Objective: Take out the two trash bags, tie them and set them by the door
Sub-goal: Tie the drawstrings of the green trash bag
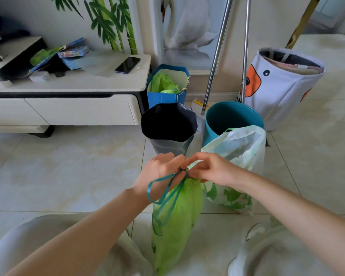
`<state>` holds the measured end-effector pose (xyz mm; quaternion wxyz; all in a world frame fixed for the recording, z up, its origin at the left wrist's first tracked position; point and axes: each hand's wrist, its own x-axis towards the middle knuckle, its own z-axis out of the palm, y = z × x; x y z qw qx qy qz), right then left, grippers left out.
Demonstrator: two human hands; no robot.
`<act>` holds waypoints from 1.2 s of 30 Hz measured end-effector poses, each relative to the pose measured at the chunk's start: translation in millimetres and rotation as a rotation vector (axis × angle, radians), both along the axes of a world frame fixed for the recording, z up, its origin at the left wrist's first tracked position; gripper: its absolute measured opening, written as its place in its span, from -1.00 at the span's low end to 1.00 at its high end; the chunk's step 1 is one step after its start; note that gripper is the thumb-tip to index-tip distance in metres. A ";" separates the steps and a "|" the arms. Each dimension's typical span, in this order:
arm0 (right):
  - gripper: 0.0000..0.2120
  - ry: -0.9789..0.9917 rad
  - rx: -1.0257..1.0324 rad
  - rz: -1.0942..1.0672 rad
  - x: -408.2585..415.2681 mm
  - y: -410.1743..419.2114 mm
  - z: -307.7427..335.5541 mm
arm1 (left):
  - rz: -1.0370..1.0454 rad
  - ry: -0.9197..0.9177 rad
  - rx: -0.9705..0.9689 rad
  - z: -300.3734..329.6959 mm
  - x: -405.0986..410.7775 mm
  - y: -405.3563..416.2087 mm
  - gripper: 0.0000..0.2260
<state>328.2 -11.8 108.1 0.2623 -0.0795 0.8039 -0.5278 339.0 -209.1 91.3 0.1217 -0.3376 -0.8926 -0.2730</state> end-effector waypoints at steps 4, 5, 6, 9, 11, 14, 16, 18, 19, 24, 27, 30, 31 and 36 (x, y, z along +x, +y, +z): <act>-0.85 0.053 0.070 0.071 1.4 -3.6 -0.2 | -0.032 -0.011 -0.003 -1.5 0.9 -2.6 -0.94; -0.88 0.067 0.091 0.071 1.1 -4.4 -0.1 | -0.034 -0.019 -0.002 -1.6 0.6 -4.0 -0.94; -0.90 0.079 0.102 0.057 0.6 -5.0 1.2 | -0.033 -0.029 0.004 -2.2 0.1 -5.4 -0.94; -0.94 0.060 0.085 -0.022 -3.5 -3.6 7.7 | -0.059 -0.049 0.024 -2.7 -1.2 -8.4 -0.94; -0.83 -0.056 0.005 -0.077 -5.6 -4.9 12.5 | -0.070 -0.058 0.036 -2.4 -1.3 -9.2 -0.95; -0.79 -0.221 -0.166 -0.143 -4.2 -12.3 17.2 | -0.059 -0.062 0.075 -0.3 -2.4 -10.5 -0.96; -0.76 -0.245 -0.182 -0.148 -3.6 -13.4 18.8 | -0.060 -0.057 0.085 0.0 -3.5 -11.5 -0.95; -0.71 -0.185 -0.095 -0.105 -4.5 -10.4 21.1 | -0.051 -0.065 0.077 -1.7 -5.1 -14.1 -0.93; -0.72 -0.125 -0.001 -0.076 -5.3 -7.8 22.4 | -0.045 -0.074 0.071 -3.0 -6.1 -16.1 -0.93; -0.74 0.116 0.331 0.037 -13.8 7.2 25.9 | 0.017 -0.091 0.011 -7.1 -9.1 -26.5 -0.92; -0.72 0.210 0.421 0.012 -17.9 10.9 23.0 | 0.176 -0.025 -0.040 -10.4 -11.0 -34.6 -0.91; -0.71 0.221 0.341 -0.039 -20.3 7.9 22.3 | 0.336 0.030 -0.053 -12.7 -14.4 -39.9 -0.91; -0.74 0.213 0.273 -0.048 -20.2 5.5 23.9 | 0.365 0.043 -0.045 -13.1 -15.6 -40.6 -0.91; -0.81 0.303 0.182 -0.164 -27.3 -3.2 23.7 | 0.435 -0.187 -0.010 -14.1 -21.1 -36.7 -0.96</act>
